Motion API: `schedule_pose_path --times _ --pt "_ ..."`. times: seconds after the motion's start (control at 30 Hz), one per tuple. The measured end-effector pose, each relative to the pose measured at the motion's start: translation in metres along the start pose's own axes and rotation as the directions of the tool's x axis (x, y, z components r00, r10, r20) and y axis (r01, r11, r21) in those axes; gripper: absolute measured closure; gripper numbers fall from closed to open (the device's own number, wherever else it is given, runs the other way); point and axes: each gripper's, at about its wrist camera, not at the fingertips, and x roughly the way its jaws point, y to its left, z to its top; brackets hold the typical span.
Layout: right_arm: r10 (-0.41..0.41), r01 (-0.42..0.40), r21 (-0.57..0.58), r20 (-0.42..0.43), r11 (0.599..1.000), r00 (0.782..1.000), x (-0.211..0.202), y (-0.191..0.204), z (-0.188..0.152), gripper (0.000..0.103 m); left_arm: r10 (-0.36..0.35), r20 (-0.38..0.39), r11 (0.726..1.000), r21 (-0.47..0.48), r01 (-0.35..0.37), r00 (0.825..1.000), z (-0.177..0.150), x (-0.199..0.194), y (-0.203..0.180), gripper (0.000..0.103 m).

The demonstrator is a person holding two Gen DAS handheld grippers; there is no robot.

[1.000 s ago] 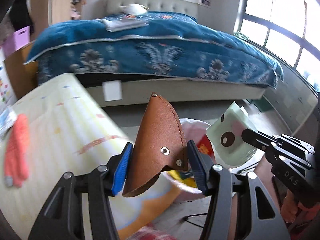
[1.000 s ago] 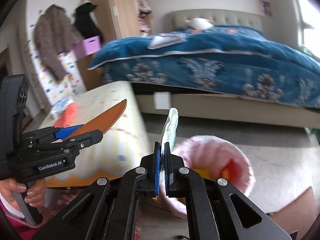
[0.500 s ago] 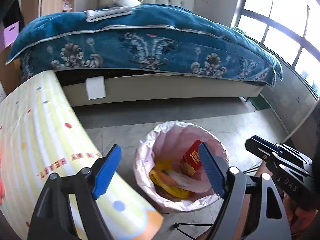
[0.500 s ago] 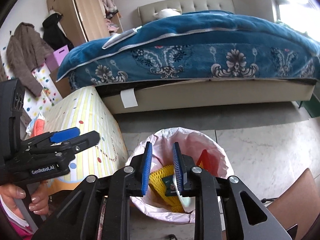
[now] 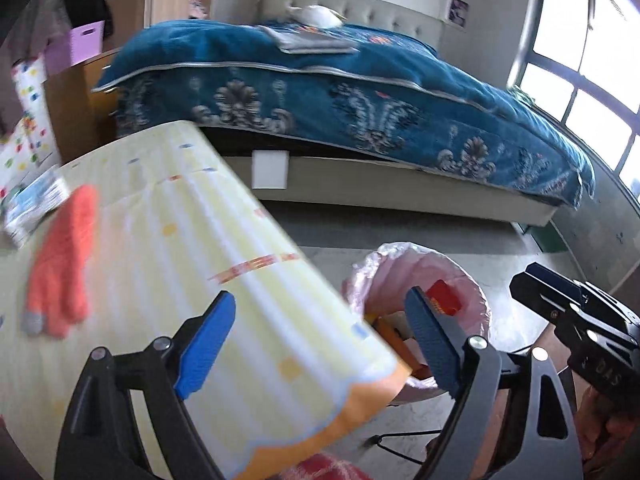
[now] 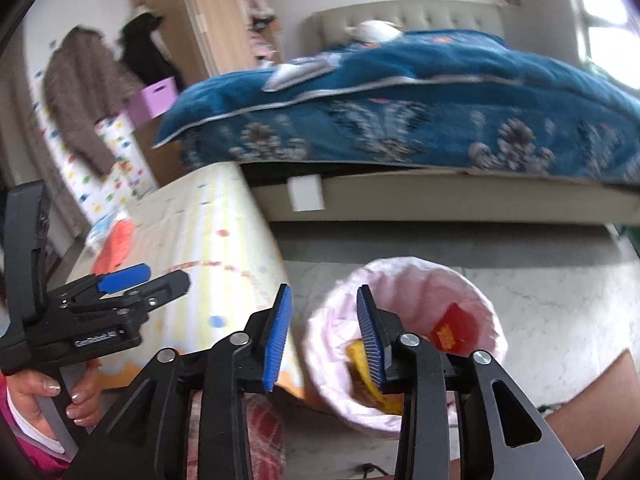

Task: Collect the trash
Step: 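Move both tools back toward the table and the pink glove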

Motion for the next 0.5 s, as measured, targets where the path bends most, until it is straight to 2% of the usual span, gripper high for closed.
schedule_pose_path --times 0.17,0.3,0.4,0.5 --pt "0.044 -0.044 -0.111 0.004 0.993 0.999 -0.001 0.058 0.005 0.051 0.082 0.038 0.996 -0.035 -0.081 0.996 -0.013 -0.032 0.034 0.017" --pt "0.096 -0.095 -0.182 -0.004 0.979 0.995 0.000 0.102 0.010 0.037 0.154 0.059 0.985 -0.091 -0.149 0.986 -0.023 -0.058 0.072 0.013" --pt "0.139 -0.138 -0.224 -0.014 0.965 0.990 0.002 0.130 0.012 0.032 0.209 0.071 0.970 -0.139 -0.198 0.975 -0.029 -0.075 0.103 0.012" --pt "0.177 -0.177 -0.265 -0.022 0.948 0.984 0.007 0.161 0.016 0.032 0.258 0.080 0.953 -0.188 -0.240 0.963 -0.036 -0.092 0.132 0.011"
